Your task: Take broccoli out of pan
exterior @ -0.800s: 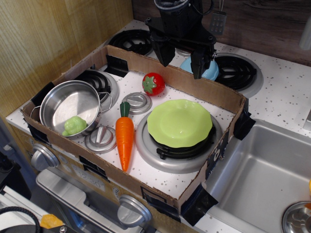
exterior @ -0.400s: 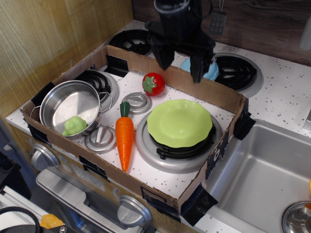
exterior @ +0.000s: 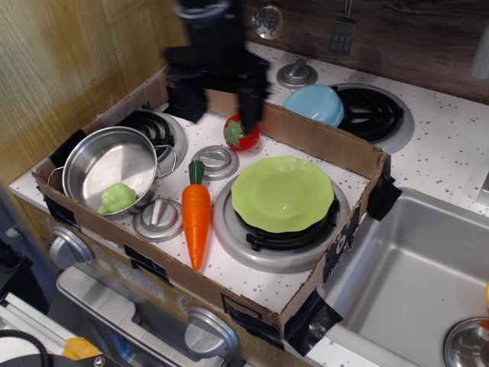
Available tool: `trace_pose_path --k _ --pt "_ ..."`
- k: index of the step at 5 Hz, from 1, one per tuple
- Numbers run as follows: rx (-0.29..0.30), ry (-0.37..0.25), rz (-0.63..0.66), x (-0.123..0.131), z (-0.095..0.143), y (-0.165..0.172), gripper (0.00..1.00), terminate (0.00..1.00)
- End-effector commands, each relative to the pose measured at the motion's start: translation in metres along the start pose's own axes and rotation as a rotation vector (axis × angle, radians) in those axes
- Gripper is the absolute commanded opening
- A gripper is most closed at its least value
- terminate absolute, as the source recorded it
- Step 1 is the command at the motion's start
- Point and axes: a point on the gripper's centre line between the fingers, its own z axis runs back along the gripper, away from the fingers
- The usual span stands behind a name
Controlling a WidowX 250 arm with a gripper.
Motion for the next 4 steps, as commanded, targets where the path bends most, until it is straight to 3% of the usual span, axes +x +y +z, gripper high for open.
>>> trace_pose_path --k 1,2,3,4 --pt "0.069 -0.020 0.090 -0.018 0.029 0.053 1.00 0.00" --pt "0.090 -0.015 0.124 -0.031 0.022 0.078 1.00 0.00" --pt "0.073 -0.010 0.133 -0.038 0.004 0.105 1.00 0.00" --pt "0.051 -0.001 0.131 -0.046 -0.004 0.110 1.00 0.00"
